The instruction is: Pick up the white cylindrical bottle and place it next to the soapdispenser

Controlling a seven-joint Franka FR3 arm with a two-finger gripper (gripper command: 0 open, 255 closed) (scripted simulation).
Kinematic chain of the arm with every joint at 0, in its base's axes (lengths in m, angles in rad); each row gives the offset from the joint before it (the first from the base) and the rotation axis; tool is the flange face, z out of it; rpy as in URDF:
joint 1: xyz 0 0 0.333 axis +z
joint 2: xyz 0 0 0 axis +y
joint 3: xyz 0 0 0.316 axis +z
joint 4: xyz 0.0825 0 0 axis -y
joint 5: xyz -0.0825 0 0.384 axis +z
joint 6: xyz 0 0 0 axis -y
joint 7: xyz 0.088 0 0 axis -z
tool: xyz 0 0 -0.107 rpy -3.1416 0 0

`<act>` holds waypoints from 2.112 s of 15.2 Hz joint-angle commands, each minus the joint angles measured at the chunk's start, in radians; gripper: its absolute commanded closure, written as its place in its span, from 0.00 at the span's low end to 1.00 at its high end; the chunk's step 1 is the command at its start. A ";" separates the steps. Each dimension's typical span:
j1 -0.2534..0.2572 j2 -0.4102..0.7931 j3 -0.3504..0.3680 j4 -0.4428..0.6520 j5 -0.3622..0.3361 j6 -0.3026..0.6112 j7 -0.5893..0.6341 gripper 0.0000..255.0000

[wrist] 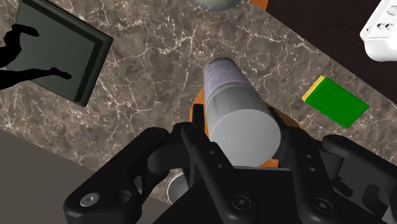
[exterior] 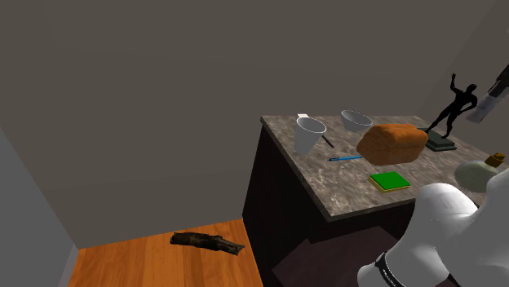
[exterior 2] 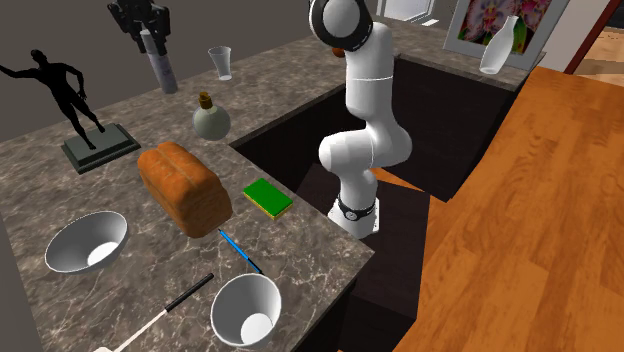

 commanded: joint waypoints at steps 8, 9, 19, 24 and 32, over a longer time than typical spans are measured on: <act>0.628 -0.283 -0.490 0.488 -0.223 -0.149 -0.079 1.00; 0.583 -0.260 -0.474 0.423 -0.201 -0.114 -0.073 1.00; 0.353 -0.129 -0.411 0.048 -0.075 0.124 -0.071 1.00; 0.292 -0.091 -0.399 -0.074 -0.040 0.214 -0.079 1.00; 0.228 -0.051 -0.389 -0.232 -0.007 0.342 -0.088 1.00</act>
